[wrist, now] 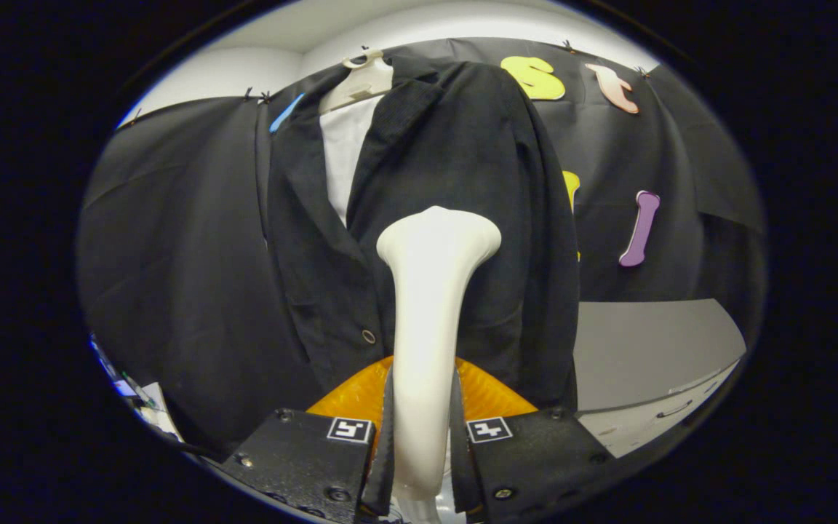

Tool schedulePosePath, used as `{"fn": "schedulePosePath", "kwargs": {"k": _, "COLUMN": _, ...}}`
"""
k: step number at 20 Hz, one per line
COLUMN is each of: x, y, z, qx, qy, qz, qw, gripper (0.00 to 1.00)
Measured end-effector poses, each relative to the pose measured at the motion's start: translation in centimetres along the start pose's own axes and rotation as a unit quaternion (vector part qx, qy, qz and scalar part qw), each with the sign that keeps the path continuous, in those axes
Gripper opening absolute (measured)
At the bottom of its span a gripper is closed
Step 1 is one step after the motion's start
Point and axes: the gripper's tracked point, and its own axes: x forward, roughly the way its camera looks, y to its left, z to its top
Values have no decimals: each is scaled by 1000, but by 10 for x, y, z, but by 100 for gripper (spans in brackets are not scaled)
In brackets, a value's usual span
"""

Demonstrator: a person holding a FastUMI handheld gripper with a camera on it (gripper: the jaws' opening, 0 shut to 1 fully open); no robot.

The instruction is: Iron the clothes twice with a garment steamer, once on the left side and once on the right side.

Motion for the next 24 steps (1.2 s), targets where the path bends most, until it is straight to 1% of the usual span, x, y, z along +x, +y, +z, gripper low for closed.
{"fn": "schedulePosePath", "kwargs": {"k": 12, "x": 10, "y": -6, "z": -70, "qx": 1, "qy": 50, "qz": -13, "qw": 999, "gripper": 34}}
{"fn": "schedulePosePath", "kwargs": {"k": 15, "x": 12, "y": -7, "z": -92, "qx": 3, "qy": 65, "qz": -14, "qw": 998, "gripper": 34}}
{"fn": "schedulePosePath", "kwargs": {"k": 24, "x": 24, "y": -8, "z": -138, "qx": 6, "qy": 109, "qz": -11, "qw": 994, "gripper": 34}}
